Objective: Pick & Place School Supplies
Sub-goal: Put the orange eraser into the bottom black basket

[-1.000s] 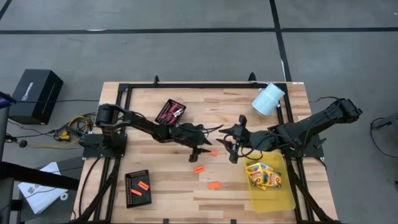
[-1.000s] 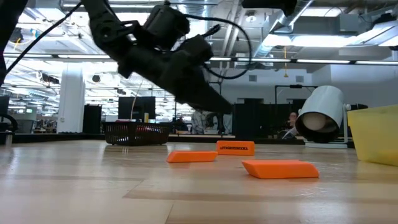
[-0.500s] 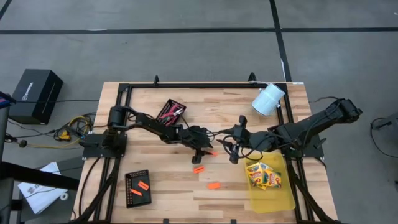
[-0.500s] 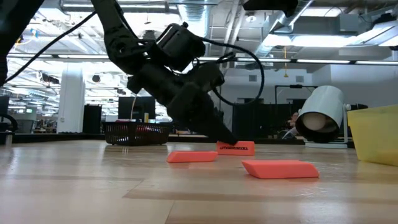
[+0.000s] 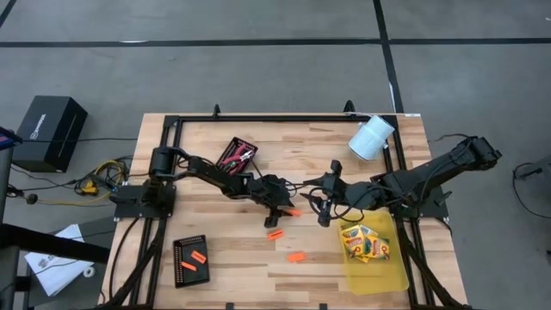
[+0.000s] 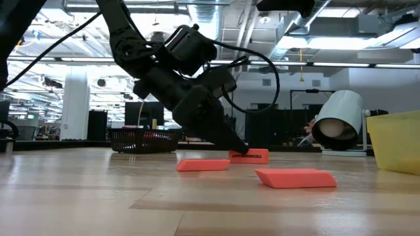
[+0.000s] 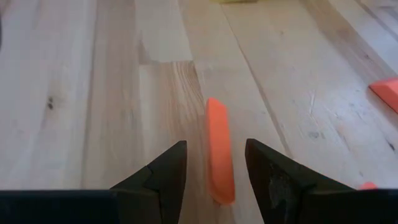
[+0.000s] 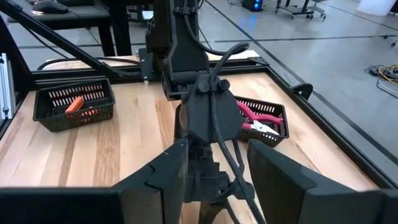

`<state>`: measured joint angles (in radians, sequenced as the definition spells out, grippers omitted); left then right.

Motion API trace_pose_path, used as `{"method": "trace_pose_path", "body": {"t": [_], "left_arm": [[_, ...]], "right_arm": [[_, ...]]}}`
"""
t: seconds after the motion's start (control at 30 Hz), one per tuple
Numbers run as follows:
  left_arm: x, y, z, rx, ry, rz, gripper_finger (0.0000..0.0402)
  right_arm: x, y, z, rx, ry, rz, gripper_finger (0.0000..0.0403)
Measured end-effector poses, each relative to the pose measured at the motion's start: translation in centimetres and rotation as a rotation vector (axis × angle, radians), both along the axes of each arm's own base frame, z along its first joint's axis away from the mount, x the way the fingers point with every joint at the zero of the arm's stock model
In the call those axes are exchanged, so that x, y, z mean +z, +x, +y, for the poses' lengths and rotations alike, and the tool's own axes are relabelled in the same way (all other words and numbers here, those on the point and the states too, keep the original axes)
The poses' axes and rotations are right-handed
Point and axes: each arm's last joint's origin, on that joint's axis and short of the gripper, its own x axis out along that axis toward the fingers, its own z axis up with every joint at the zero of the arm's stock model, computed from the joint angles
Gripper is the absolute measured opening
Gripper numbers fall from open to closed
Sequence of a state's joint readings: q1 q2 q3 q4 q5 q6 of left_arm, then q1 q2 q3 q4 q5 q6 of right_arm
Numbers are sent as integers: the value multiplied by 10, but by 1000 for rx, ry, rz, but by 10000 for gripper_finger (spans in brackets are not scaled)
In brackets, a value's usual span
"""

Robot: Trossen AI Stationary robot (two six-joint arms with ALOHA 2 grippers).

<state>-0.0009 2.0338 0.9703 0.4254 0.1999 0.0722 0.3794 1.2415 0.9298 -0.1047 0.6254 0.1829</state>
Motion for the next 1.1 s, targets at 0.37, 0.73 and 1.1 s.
{"method": "trace_pose_path", "body": {"t": [0.37, 0.73, 1.1], "left_arm": [[-4, -1, -2, -2, 1, 19, 159], [-23, 1, -1, 7, 42, 42, 46], [11, -5, 0, -20, 137, 4, 27]], "right_arm": [[0, 0, 0, 0, 0, 0, 154], [0, 0, 0, 0, 1, -2, 154], [0, 0, 0, -1, 1, -1, 143]]}}
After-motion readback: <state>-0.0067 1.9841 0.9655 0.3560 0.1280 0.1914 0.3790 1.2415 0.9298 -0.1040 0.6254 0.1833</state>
